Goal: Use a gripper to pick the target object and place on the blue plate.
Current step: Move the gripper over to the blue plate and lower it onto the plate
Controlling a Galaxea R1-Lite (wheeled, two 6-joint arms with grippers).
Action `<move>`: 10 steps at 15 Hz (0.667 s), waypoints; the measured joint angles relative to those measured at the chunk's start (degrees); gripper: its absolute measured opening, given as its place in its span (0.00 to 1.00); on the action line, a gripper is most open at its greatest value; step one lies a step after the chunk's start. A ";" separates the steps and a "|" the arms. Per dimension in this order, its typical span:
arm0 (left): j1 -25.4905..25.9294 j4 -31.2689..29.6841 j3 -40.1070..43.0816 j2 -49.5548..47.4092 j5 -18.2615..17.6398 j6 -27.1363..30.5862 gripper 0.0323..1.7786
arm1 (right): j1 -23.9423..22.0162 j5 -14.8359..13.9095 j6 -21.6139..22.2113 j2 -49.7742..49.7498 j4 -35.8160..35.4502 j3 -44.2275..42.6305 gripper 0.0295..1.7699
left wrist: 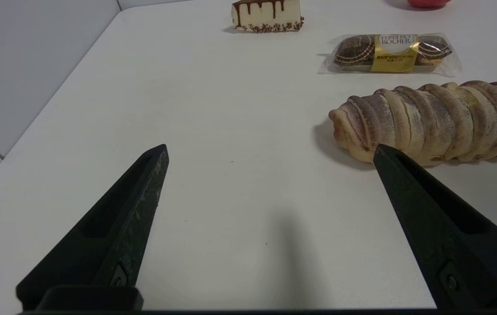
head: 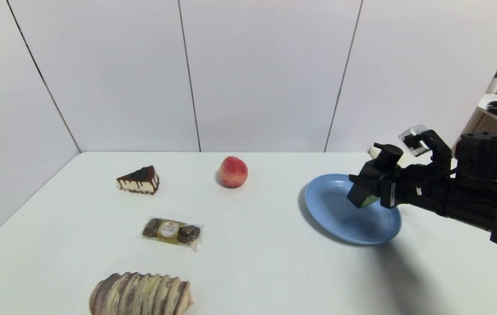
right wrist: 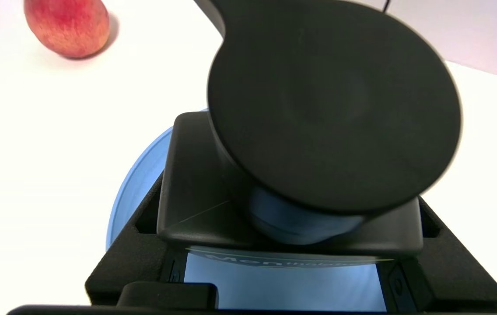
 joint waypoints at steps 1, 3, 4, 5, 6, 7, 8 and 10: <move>0.00 0.00 0.00 0.00 0.00 0.00 0.95 | 0.20 0.02 0.00 1.32 -0.41 -0.99 0.63; 0.00 0.00 0.00 0.00 0.01 0.00 0.95 | 0.39 0.09 0.00 3.88 -1.72 -2.61 0.63; 0.00 -0.01 0.00 0.00 0.00 0.00 0.95 | 0.50 0.11 0.00 4.88 -2.16 -3.00 0.63; 0.00 -0.01 0.00 0.00 0.00 0.00 0.95 | 0.52 0.09 0.00 5.71 -2.40 -3.19 0.63; 0.00 -0.01 0.00 0.00 0.01 0.00 0.95 | 0.57 0.11 -0.06 6.52 -2.44 -3.24 0.63; 0.00 -0.01 0.00 0.00 0.01 0.00 0.95 | 0.66 0.06 -0.09 7.19 -2.66 -3.30 0.63; 0.00 -0.01 0.00 0.00 0.00 0.00 0.95 | 0.78 0.02 -0.11 7.81 -3.10 -3.36 0.63; 0.00 -0.01 0.00 0.00 0.00 0.00 0.95 | 0.94 0.06 -0.13 8.62 -3.64 -3.41 0.63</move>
